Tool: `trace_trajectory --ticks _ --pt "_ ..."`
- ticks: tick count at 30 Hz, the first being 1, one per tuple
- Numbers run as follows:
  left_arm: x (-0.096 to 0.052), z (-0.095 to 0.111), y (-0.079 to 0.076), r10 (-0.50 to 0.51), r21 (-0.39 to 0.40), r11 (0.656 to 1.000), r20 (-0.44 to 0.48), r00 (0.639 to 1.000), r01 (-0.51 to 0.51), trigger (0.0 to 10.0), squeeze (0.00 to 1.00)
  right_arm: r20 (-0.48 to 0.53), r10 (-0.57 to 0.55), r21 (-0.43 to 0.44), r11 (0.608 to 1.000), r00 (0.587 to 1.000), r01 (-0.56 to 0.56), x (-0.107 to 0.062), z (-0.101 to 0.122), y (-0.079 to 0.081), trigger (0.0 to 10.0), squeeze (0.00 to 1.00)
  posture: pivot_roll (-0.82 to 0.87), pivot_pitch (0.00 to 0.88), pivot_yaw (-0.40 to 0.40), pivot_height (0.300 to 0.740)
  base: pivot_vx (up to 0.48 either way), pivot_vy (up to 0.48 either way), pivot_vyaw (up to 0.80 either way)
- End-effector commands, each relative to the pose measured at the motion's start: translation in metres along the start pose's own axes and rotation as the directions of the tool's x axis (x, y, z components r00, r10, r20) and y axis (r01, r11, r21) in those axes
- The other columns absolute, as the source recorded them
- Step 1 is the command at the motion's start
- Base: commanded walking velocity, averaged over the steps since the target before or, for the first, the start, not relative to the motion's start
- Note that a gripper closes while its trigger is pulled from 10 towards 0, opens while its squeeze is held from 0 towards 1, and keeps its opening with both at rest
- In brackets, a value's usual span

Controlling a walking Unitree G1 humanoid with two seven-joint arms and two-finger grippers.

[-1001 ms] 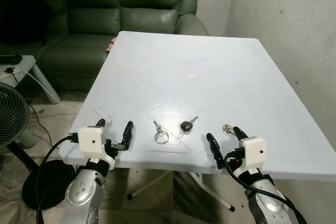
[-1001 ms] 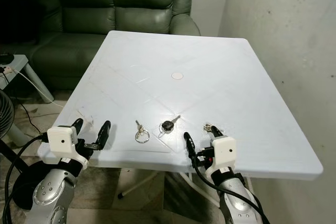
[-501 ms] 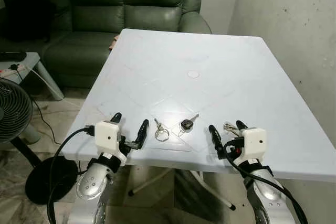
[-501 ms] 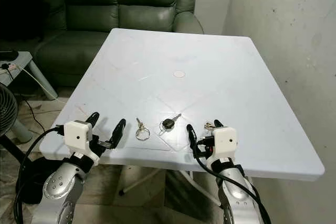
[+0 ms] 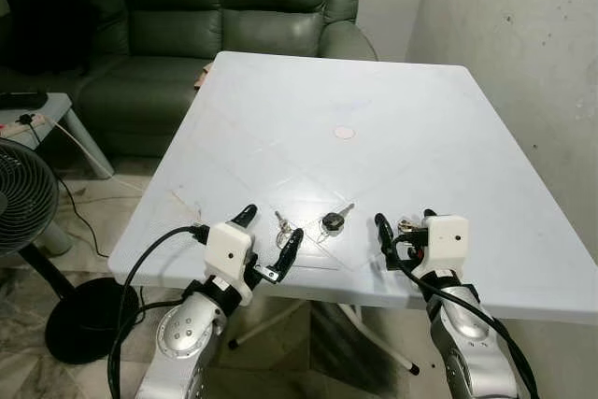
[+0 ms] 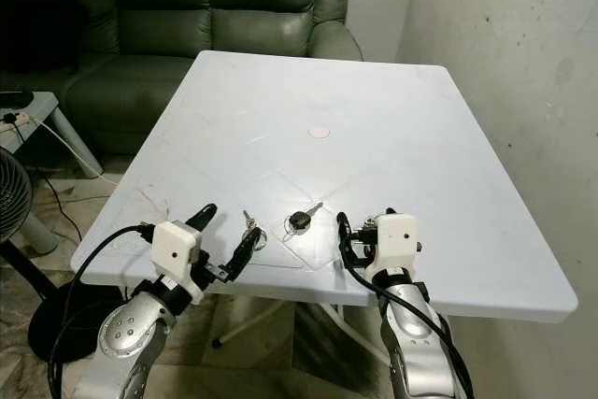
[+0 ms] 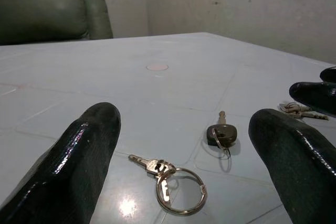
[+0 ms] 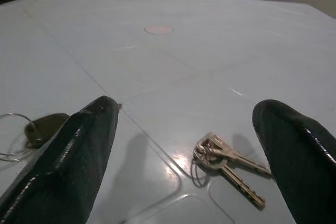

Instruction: Hang keys on a hook

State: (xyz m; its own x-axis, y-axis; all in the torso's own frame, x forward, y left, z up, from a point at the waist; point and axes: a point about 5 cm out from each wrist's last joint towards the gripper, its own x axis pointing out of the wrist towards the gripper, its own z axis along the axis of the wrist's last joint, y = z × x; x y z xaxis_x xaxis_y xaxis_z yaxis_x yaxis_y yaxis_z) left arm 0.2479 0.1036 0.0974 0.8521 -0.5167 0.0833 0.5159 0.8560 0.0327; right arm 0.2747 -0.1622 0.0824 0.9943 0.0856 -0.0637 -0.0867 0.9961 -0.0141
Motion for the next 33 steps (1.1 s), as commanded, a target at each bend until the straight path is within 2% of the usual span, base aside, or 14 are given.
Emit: trace_trajectory --ticks 1,9,27,28,29,30,31,33 --pt "0.0 0.001 -0.006 -0.043 0.021 0.999 -0.002 0.999 0.043 10.0 0.0 -0.004 -0.028 -0.021 0.999 1.0 0.028 0.005 0.005 -0.003 10.0 0.0 0.03 0.0 -0.006 0.74 0.0 0.0 0.0" --pt "-0.006 0.002 -0.014 -0.078 0.017 0.997 -0.007 0.997 0.078 10.0 0.0 -0.003 -0.038 -0.021 0.999 0.999 0.037 0.01 0.011 -0.003 10.0 0.0 0.02 0.049 -0.01 0.74 0.0 0.0 0.0" --pt "-0.018 0.011 -0.014 -0.087 0.018 0.996 -0.02 0.996 0.087 10.0 0.0 -0.004 -0.063 -0.058 0.996 0.998 0.062 0.022 0.018 -0.009 10.0 0.0 0.04 0.127 -0.005 0.74 0.0 0.0 0.0" --pt "-0.018 0.011 -0.014 -0.088 0.018 0.996 -0.019 0.996 0.088 10.0 0.0 -0.006 -0.064 -0.06 0.996 0.998 0.063 0.022 0.018 -0.009 9.9 0.0 0.04 0.128 -0.004 0.74 0.0 0.0 0.0" --pt "-0.017 0.012 -0.014 -0.09 0.017 0.996 -0.018 0.996 0.09 10.0 0.0 -0.01 -0.066 -0.068 0.996 0.998 0.066 0.022 0.017 -0.01 7.9 0.0 0.04 0.128 -0.004 0.74 0.0 0.0 0.0" --pt "-0.017 0.012 -0.014 -0.09 0.017 0.996 -0.018 0.996 0.09 10.0 0.0 -0.01 -0.066 -0.068 0.996 0.998 0.066 0.022 0.017 -0.01 7.9 0.0 0.04 0.128 -0.004 0.74 0.0 0.0 0.0" --pt "-0.017 0.013 -0.015 -0.092 0.017 0.996 -0.018 0.996 0.092 10.0 0.0 -0.011 -0.068 -0.073 0.995 0.998 0.067 0.022 0.016 -0.01 6.4 0.0 0.04 0.128 -0.004 0.74 0.0 0.0 0.0" --pt "-0.017 0.014 -0.016 -0.094 0.016 0.995 -0.017 0.995 0.094 10.0 0.0 -0.017 -0.069 -0.074 0.995 0.997 0.068 0.021 0.015 -0.011 6.5 0.0 0.04 0.128 -0.004 0.74 0.0 0.0 0.0"
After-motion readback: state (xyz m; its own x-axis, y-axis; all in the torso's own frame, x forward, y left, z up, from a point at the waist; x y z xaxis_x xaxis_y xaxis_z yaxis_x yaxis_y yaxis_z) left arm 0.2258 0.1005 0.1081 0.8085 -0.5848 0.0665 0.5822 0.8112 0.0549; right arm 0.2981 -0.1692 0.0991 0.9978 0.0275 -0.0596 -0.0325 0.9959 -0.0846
